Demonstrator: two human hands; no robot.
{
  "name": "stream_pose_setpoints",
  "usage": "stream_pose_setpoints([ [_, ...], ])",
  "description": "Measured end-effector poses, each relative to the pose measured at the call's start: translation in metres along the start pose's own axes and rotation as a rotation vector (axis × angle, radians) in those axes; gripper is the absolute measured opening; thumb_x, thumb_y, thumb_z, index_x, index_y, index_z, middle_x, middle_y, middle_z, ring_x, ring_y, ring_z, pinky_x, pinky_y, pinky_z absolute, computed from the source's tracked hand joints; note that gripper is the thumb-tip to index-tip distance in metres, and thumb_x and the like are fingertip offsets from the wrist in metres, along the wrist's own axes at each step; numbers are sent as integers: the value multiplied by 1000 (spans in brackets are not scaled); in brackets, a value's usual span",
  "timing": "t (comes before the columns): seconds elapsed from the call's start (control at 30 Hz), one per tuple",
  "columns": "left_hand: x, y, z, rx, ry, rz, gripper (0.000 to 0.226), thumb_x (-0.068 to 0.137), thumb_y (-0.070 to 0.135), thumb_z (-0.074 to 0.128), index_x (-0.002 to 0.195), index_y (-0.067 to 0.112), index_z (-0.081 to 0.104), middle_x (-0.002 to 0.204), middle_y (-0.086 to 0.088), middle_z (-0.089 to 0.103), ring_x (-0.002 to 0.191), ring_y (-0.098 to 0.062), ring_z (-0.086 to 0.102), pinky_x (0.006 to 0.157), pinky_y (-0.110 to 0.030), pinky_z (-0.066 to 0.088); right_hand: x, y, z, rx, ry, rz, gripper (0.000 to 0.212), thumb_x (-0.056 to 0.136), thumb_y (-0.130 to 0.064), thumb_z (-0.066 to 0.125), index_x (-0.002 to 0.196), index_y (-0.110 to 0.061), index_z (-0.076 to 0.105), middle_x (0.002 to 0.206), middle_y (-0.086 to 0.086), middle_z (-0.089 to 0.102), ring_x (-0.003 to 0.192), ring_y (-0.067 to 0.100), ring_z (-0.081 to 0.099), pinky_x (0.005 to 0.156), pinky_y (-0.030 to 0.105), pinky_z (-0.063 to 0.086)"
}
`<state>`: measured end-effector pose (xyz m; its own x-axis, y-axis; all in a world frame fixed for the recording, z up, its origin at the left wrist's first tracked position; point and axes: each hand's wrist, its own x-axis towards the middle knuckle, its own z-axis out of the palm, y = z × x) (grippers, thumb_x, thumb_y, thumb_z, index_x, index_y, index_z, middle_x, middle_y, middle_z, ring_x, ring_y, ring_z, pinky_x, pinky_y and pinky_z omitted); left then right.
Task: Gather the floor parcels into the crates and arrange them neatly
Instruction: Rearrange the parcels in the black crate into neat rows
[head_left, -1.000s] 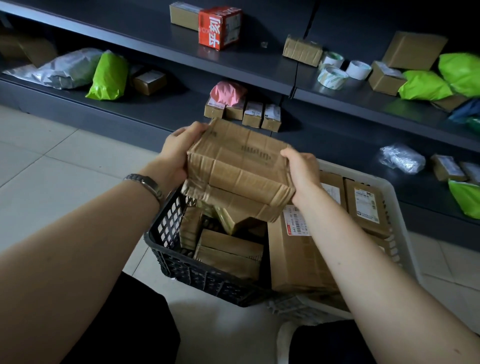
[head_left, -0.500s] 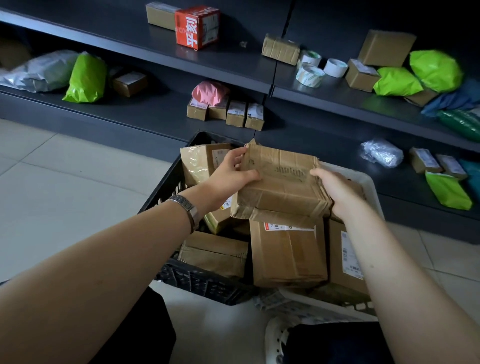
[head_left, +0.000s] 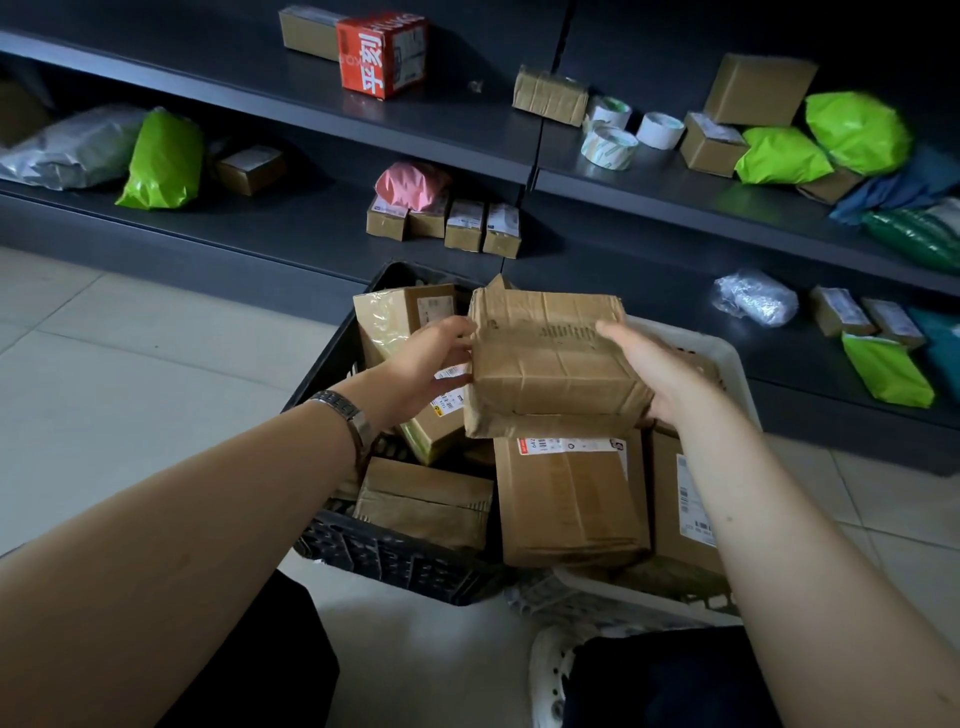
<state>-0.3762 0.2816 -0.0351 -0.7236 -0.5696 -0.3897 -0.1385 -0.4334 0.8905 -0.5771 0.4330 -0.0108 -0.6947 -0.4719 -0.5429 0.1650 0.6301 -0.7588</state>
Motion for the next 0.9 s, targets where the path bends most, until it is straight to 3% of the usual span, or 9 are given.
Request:
stream_pose_setpoints([
  [0.1,1,-5,-1,25,-43,-12,42,94,27,57,135,18,52,128,-7,62,119,-19,58,80,-29,55,-10,0,-5,-107,42,23,93,61,-71,68,141,-27,47,138,9,56,123,35,55,104,58,43],
  [0.27,-3,-11,8,108,-87,-70,31,94,23,61,122,15,49,121,-6,60,113,-21,58,88,-30,53,-9,7,-24,-58,75,75,51,83,-55,67,119,-23,50,126,11,61,114,34,59,102,57,46],
  [0.37,-3,-6,14,165,-128,-61,41,95,38,57,130,18,51,132,-2,54,121,-19,53,98,-34,49,-6,10,-24,-16,117,86,59,81,-59,67,124,-23,51,128,9,60,115,35,59,102,57,46],
  [0.53,-1,-2,18,243,-104,-35,73,81,65,60,139,21,48,133,9,50,124,-8,42,97,-35,41,-2,11,-15,-40,90,70,82,69,-69,69,137,-27,50,134,11,58,119,35,57,102,58,45],
  [0.67,-1,-6,21,329,-70,27,73,80,57,67,140,21,45,133,7,53,124,-14,49,105,-36,39,-4,11,-14,-28,73,37,90,61,-71,73,138,-31,47,133,5,59,120,33,58,102,61,44],
  [0.8,-1,-4,22,322,-13,132,81,77,58,69,145,28,37,137,4,49,123,-15,50,108,-39,37,-3,9,-20,-44,262,-198,60,81,-46,73,134,-28,50,135,1,57,122,26,56,104,52,46],
  [0.9,1,-3,22,319,-12,147,78,74,58,71,141,32,43,133,2,53,119,-14,54,106,-40,40,-4,10,-23,-54,264,-239,51,84,-39,72,131,-29,54,136,-1,55,124,24,55,105,48,46],
])
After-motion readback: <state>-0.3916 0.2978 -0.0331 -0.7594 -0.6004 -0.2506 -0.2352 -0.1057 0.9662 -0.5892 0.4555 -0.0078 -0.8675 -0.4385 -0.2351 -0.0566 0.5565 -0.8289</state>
